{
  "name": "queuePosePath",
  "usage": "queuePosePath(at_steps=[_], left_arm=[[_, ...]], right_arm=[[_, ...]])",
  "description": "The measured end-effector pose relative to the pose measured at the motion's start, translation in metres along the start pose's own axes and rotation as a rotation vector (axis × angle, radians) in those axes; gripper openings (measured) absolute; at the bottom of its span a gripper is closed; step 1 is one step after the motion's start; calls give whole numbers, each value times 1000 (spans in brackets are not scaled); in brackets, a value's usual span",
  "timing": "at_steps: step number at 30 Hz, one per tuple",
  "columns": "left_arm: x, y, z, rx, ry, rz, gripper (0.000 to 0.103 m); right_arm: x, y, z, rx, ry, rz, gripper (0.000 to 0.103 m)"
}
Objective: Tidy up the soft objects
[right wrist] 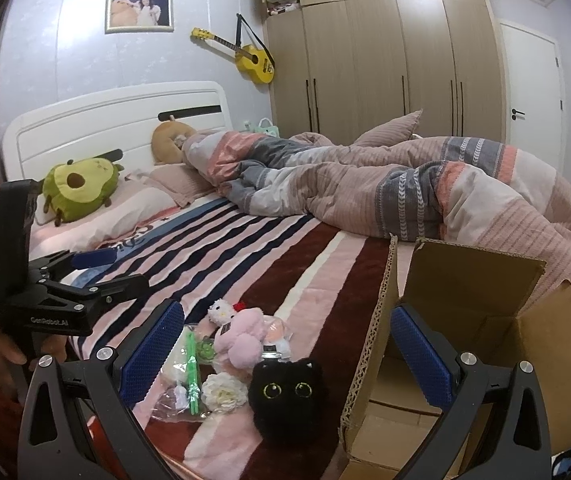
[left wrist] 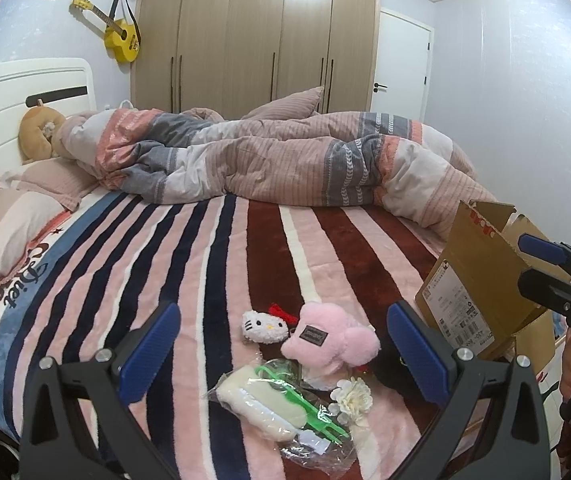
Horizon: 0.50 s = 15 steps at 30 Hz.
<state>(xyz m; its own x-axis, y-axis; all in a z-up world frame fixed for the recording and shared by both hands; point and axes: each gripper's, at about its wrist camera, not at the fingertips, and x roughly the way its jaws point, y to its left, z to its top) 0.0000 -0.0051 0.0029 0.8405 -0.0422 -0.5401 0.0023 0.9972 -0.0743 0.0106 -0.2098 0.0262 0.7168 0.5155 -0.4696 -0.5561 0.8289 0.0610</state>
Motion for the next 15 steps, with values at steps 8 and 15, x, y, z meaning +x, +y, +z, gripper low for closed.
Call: queuePosePath(at_steps=[8, 15], left_arm=[[-1, -1, 0, 0, -1, 0, 103], [-2, 1, -2, 1, -12, -28, 103]], right_arm=[[-2, 1, -1, -7, 4, -16, 103], [-7, 14, -2, -55, 14, -67, 103]])
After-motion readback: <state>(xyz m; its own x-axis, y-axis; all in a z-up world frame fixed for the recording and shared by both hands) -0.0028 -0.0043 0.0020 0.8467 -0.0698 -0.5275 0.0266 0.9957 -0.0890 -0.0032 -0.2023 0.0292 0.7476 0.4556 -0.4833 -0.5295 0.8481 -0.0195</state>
